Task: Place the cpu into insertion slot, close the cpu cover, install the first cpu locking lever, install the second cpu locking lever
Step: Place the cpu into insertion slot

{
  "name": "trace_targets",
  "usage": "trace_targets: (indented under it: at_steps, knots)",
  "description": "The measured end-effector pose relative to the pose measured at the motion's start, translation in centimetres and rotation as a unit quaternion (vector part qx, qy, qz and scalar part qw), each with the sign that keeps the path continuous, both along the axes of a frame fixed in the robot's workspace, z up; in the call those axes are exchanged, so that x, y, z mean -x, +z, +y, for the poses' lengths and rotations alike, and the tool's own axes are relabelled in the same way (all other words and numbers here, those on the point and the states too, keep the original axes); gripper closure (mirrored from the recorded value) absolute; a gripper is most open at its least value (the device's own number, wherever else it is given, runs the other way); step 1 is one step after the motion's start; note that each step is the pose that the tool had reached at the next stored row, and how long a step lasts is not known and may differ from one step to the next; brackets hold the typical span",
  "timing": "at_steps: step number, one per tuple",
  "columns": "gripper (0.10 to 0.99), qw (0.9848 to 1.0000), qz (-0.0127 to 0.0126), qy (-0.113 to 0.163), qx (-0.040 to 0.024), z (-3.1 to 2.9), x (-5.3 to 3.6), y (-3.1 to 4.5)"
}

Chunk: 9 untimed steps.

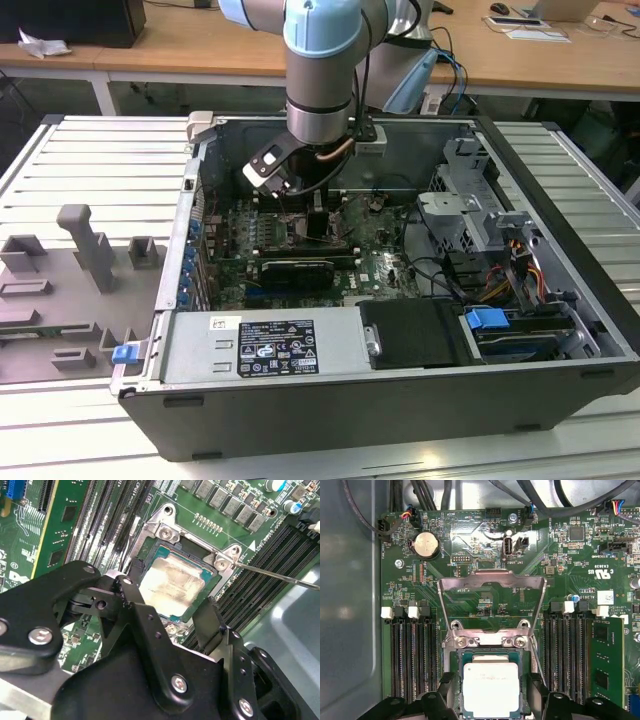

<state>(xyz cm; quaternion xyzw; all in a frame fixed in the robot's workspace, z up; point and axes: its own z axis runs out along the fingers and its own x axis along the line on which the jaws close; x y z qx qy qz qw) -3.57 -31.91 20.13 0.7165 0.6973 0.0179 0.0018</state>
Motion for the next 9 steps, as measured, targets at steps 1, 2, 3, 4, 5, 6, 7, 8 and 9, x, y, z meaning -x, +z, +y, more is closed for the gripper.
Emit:
trace_targets:
  at_steps: [1, 2, 3, 4, 5, 6, 7, 8, 9]
  knots:
    - [0.412, 1.0000, 0.0000, 0.000, 0.0000, 0.00, 0.00, 0.14]
    - [0.412, 1.0000, 0.0000, 0.000, -0.0001, 0.00, 0.00, 0.40]
    - [0.424, 1.0000, 0.0000, 0.000, -0.0001, 0.00, 0.00, 0.60]
    - [0.557, 1.0000, 0.0000, 0.000, -0.0001, 0.00, 0.00, 0.76]
    - [0.557, 1.0000, 0.0000, 0.000, 0.0000, 0.00, 0.00, 0.86]
    - [0.675, 1.0000, 0.0000, 0.000, 0.0000, 0.00, 0.00, 1.01]
    - [0.737, 1.0000, 0.0000, 0.000, 0.0000, 0.00, 0.00, 1.09]
    - [0.737, 1.0000, -0.0001, 0.000, -0.0001, 0.01, 0.00, 1.11]
    - [0.855, 1.0000, -0.0001, 0.000, -0.0001, 0.01, -0.01, 1.12]
